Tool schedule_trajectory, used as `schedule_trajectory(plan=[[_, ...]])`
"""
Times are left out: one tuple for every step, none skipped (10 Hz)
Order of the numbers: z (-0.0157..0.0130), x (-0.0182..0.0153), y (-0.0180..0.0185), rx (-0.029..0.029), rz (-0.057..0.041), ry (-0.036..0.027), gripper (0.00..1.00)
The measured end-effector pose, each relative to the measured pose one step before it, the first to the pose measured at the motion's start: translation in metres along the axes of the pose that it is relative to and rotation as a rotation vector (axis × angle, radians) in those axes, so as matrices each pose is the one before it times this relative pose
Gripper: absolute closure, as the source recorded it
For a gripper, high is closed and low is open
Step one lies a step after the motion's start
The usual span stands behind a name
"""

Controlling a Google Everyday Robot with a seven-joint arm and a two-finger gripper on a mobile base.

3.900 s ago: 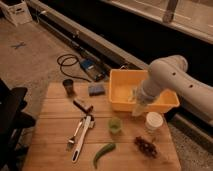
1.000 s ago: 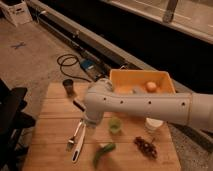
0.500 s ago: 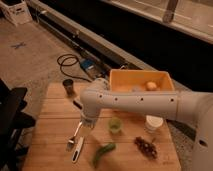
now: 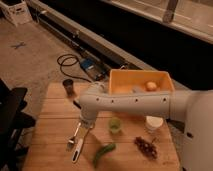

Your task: Wipe tray with brush

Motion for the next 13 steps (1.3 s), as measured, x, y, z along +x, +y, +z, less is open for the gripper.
schedule_trajectory(plan=[[0.00314, -0.00165, 0.0002, 0.00847, 0.02683, 0.00177, 0.35], [0.00391, -0.00342, 0.00273, 0.01136, 0.02678, 0.00379, 0.35], [0.00203, -0.00189, 0.00188, 0.00528, 0.01818, 0.00065, 0.35], [0.00011, 0.00076, -0.00126, 0.0057, 0.00773, 0.0003, 0.35], [0.00004, -0.00013, 0.00007, -0.00005, -0.00038, -0.0002, 0.35], [-0.00003, -0.00006, -0.00001, 0.00009, -0.00017, -0.00003, 0.35], [0.00018, 0.00011, 0.00033, 0.00104, -0.00165, 0.0009, 0.35], [0.00039, -0.00022, -0.00037, 0.01094, 0.00661, 0.00156, 0.35], [0.00049, -0.00011, -0.00023, 0.01713, 0.01391, 0.00045, 0.35], [0.00177, -0.00046, -0.00117, 0.01628, 0.02568, -0.0021, 0.35], [0.00188, 0.00208, -0.00368, 0.01069, 0.0423, -0.00395, 0.35], [0.00084, 0.00207, -0.00239, 0.00733, 0.03886, -0.00659, 0.35], [0.00094, 0.00178, -0.00083, 0.00495, 0.02802, -0.00606, 0.35]])
